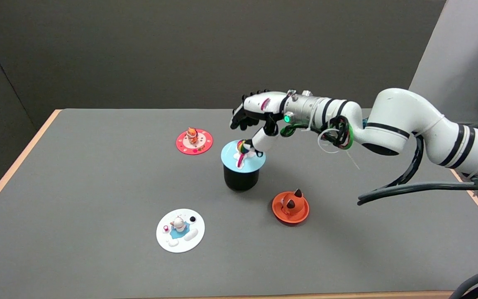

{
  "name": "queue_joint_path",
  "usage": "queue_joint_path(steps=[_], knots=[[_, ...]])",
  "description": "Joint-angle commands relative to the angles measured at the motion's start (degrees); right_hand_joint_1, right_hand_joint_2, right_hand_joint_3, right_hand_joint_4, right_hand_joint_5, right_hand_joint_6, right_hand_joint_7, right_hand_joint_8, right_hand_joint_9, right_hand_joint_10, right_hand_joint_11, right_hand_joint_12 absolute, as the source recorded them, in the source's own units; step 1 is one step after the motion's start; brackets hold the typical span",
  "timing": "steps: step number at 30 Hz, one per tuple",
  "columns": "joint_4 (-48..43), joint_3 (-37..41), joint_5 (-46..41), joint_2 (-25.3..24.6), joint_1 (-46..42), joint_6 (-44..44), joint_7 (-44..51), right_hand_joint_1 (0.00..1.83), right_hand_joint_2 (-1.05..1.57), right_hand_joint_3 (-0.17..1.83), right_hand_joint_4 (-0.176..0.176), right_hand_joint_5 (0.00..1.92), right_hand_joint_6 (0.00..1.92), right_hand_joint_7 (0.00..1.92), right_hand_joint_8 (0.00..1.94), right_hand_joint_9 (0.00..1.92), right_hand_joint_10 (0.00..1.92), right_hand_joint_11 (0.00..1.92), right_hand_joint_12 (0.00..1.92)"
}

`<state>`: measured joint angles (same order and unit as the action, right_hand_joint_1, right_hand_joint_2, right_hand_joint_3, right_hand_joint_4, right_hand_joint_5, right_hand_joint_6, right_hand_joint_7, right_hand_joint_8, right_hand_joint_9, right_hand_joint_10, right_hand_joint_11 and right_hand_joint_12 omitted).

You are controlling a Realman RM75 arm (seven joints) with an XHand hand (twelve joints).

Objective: Place the cup lid with blue sky onto the cup.

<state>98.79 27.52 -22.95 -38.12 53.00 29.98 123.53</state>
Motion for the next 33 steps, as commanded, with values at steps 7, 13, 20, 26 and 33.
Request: queue_joint_path(steps=[7, 13, 20, 26, 33], knots=[[3.7, 22.9, 17.0, 1.7, -11.6, -1.4, 0.0, 0.92, 0.72, 0.72, -0.083, 0.81, 0.26, 0.56, 0.58, 0.33, 0.86, 0.42, 0.63], [7.6, 45.2, 25.3, -2.7, -31.7, -2.3, 0.5, 0.91, 0.73, 0.72, -0.116, 0.83, 0.32, 0.73, 0.41, 0.56, 0.52, 0.41, 0.67], [8.0, 65.6, 29.9, -15.5, -45.1, -11.8, 0.6, 0.88, 0.68, 0.83, -0.152, 0.79, 0.33, 0.77, 0.2, 0.62, 0.23, 0.36, 0.67], [7.8, 72.1, 34.7, -22.9, -48.4, -18.1, 1.0, 0.86, 0.67, 0.86, -0.149, 0.78, 0.32, 0.78, 0.22, 0.62, 0.24, 0.34, 0.65], [7.4, 80.3, 35.5, -27.2, -53.1, -22.1, 0.7, 0.86, 0.63, 0.89, -0.118, 0.76, 0.26, 0.76, 0.2, 0.64, 0.2, 0.35, 0.6]])
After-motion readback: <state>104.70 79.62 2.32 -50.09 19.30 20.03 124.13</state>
